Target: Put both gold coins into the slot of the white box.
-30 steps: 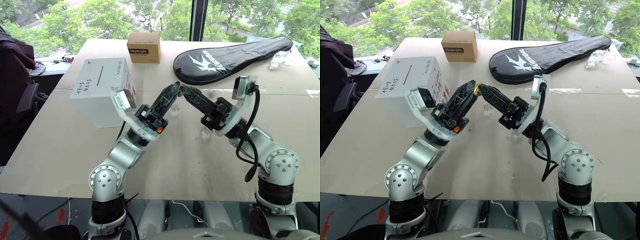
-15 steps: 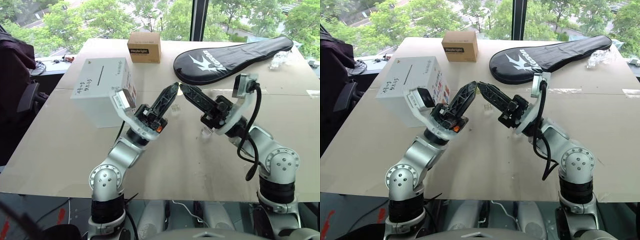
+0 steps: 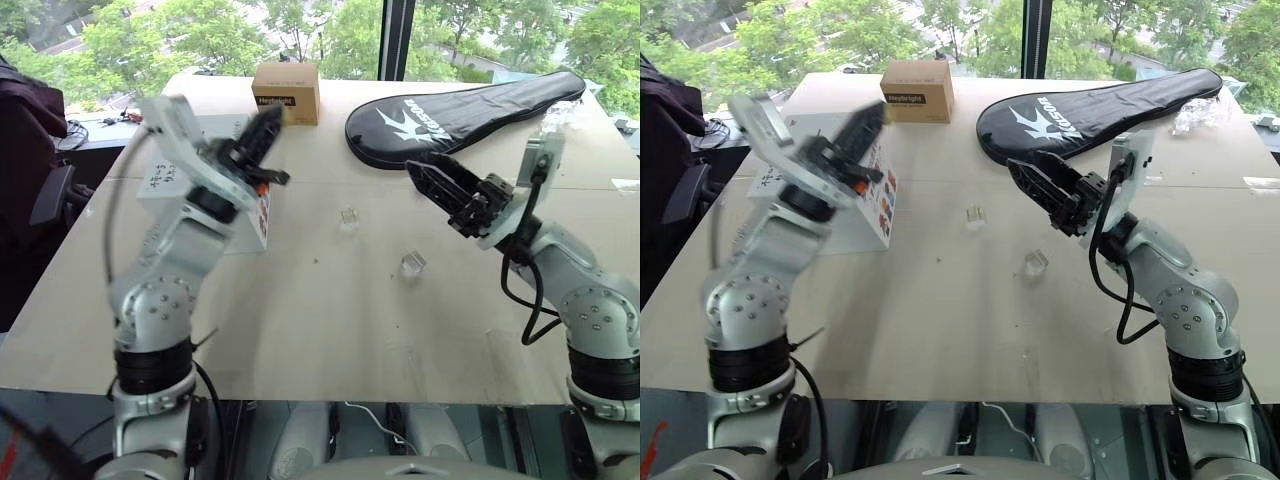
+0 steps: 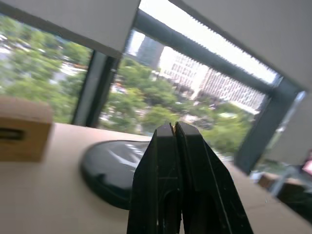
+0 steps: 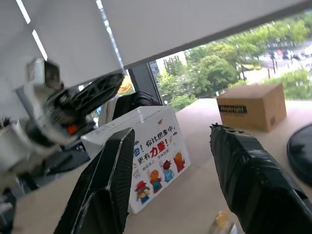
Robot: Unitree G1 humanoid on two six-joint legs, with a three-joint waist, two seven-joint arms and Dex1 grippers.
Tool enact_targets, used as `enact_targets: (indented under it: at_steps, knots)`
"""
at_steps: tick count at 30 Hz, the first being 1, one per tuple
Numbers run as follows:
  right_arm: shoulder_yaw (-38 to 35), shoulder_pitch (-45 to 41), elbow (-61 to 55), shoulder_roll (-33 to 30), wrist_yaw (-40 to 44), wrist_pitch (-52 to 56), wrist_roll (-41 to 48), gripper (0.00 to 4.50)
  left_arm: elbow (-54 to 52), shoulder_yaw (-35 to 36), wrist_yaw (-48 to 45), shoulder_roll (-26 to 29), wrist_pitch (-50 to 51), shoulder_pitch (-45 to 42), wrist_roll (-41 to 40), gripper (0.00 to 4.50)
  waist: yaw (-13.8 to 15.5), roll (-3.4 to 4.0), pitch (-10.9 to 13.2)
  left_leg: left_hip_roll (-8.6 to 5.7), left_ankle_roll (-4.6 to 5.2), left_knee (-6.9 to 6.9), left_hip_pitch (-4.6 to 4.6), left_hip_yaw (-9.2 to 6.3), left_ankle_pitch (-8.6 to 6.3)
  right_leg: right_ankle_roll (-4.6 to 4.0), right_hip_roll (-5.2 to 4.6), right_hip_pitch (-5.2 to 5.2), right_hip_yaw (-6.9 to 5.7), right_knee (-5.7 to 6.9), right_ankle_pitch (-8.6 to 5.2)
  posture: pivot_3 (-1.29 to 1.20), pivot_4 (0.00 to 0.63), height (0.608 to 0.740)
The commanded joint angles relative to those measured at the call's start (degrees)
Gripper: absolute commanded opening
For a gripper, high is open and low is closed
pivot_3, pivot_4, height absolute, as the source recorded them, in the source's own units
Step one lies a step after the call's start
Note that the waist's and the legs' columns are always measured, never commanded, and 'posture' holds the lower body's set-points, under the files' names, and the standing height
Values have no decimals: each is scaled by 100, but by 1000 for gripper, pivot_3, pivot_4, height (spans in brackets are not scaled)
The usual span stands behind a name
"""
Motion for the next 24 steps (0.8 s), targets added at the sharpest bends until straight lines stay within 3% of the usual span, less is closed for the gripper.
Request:
enact_targets:
  at_steps: [1, 7, 24]
  knots:
    - [148, -241, 27, -190, 908, -591, -680, 2636, 87, 58, 346, 585, 266, -185, 1080, 0, 11, 0, 1, 1, -1, -4, -4, 0, 0, 1, -1, -5, 0, 0, -1, 0, 150, 740]
    - [108, -549, 164, -115, 1575, -668, -694, 2636, 93, 147, 713, 996, 1234, -112, 1826, 0, 29, -9, 6, 3, -11, 8, -58, -20, 5, 3, -35, -44, -21, -2, 0, 0, 150, 740]
    - [-69, -616, 21, -38, 1863, -376, -350, 2636, 195, 382, 491, 490, 2342, -178, 2162, 0, 149, -13, 7, -6, -31, 8, -63, -28, 16, 1, -61, -48, -37, 2, 1, 0, 150, 740]
